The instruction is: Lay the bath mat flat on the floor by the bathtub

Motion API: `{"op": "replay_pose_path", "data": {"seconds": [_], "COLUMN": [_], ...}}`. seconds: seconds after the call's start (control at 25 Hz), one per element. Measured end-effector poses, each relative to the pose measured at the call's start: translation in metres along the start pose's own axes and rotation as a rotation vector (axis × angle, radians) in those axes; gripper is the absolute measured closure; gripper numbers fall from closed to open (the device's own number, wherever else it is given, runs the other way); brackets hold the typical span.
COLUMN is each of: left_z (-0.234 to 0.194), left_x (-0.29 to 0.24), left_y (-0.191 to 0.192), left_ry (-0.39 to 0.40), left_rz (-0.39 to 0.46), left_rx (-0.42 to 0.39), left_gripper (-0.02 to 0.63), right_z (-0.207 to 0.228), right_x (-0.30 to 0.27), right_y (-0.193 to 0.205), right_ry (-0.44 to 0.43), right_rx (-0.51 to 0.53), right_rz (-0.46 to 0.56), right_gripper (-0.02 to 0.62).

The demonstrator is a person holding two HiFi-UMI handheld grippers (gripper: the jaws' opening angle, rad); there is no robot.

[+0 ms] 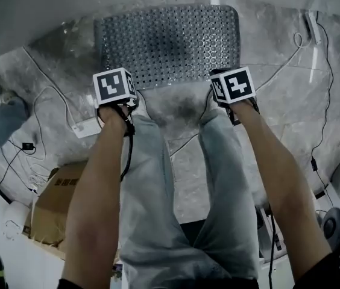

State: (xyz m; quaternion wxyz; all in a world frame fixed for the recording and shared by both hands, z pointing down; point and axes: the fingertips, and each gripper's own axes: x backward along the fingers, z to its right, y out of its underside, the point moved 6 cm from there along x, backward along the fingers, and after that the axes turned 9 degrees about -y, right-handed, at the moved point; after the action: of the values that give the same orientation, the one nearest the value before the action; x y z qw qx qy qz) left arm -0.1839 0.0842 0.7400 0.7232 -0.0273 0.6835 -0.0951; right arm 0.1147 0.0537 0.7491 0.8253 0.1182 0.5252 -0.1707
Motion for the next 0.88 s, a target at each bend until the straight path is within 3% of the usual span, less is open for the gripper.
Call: {"op": "replay_pose_path", "data": {"seconds": [0.24,0.44,0.88], "left_z": [0.025,0.036,0.049], "left_x": [0.039,0.073,0.167], "left_y": [0.022,0.034,0.051], "left_ry": [0.083,0.142,0.266], "left_rz": [0.007,0.045,0.158], "left_rx": [0.014,0.045,0.076], "left_gripper": [0.600,0.600,0.600], "right_z": [-0.030,-0.055,-0.096], "right_x": [0.022,0.047,0.135], "right_y": [0.013,0.018,0.008], "right_ry": [-0.058,-0.078,-0.129], "right_rx": [-0.118,-0.138,-0.185], "right_rz": [0.029,0.050,0.242], "right_gripper": [0.592,0.592,0.592]}}
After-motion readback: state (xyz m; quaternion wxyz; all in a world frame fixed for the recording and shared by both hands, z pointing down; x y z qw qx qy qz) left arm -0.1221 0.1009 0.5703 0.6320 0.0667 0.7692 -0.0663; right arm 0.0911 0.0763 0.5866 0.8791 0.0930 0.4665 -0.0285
